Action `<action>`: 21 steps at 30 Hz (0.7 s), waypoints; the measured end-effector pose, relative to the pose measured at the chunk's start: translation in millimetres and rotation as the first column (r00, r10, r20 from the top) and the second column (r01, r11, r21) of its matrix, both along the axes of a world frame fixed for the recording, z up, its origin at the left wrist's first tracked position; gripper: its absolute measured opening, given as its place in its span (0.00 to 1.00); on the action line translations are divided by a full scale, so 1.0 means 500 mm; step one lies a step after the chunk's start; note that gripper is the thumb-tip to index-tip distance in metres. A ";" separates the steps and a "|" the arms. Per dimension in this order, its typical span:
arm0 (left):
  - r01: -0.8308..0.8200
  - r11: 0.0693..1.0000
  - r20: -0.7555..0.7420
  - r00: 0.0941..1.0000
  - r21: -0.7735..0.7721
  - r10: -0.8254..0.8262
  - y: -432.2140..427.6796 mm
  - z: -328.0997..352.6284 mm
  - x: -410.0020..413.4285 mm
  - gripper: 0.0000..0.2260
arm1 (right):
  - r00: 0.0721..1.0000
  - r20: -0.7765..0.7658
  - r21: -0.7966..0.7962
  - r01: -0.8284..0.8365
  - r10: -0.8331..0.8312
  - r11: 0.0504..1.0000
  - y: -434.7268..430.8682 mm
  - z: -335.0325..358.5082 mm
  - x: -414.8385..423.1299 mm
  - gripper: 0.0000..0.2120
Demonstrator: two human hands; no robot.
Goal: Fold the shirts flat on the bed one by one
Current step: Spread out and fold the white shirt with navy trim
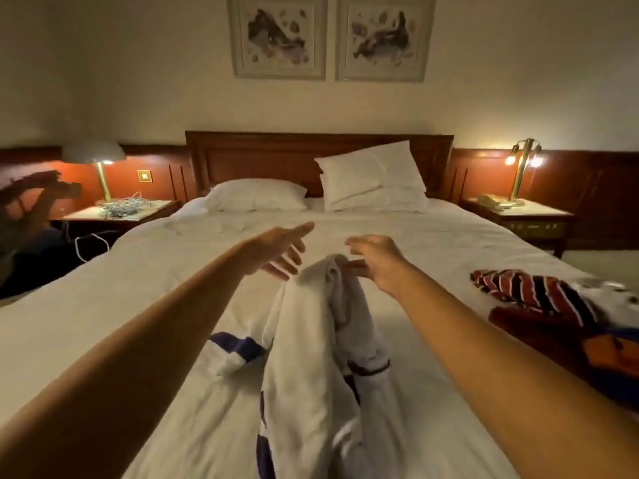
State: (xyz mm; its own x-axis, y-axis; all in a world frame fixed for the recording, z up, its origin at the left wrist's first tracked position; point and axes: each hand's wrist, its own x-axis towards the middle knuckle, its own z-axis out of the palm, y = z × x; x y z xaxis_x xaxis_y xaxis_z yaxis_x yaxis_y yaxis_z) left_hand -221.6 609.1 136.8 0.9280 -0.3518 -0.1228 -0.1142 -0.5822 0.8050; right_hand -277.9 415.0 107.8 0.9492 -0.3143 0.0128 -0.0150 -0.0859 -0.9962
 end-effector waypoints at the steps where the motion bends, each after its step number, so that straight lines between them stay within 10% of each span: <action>1: 0.070 0.991 -0.120 0.991 0.113 -0.056 0.001 -0.066 -0.015 0.31 | 0.996 -0.080 -0.101 -0.042 0.034 0.994 -0.005 -0.074 -0.006 0.08; 5: 0.318 0.873 -0.346 0.919 0.368 -0.189 -0.012 -0.310 -0.087 0.28 | 0.955 -0.287 -0.563 -0.237 0.082 0.792 -0.050 -0.333 -0.056 0.22; 10: 0.203 0.801 0.087 0.950 0.563 -0.301 0.005 -0.427 -0.097 0.13 | 0.963 -0.268 -0.774 -0.211 -0.008 0.598 -0.072 -0.477 -0.087 0.25; 16: -0.115 0.955 -0.052 0.993 -0.272 0.105 0.093 -0.361 -0.029 0.08 | 0.989 -0.103 -0.689 -0.146 0.104 0.710 -0.087 -0.427 -0.051 0.20; 21: -0.416 0.832 0.136 0.861 -0.366 0.490 0.175 -0.251 0.074 0.09 | 0.989 0.102 -0.520 -0.042 0.111 0.853 -0.162 -0.317 -0.054 0.25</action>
State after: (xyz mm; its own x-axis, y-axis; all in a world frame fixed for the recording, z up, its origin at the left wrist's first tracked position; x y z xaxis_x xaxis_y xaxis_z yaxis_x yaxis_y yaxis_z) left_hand -184.7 696.5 11.2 0.9811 0.1306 0.1426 -0.0922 -0.3324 0.9386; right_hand -305.1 334.1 -50.6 0.9497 -0.1563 0.2713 0.1330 -0.5830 -0.8015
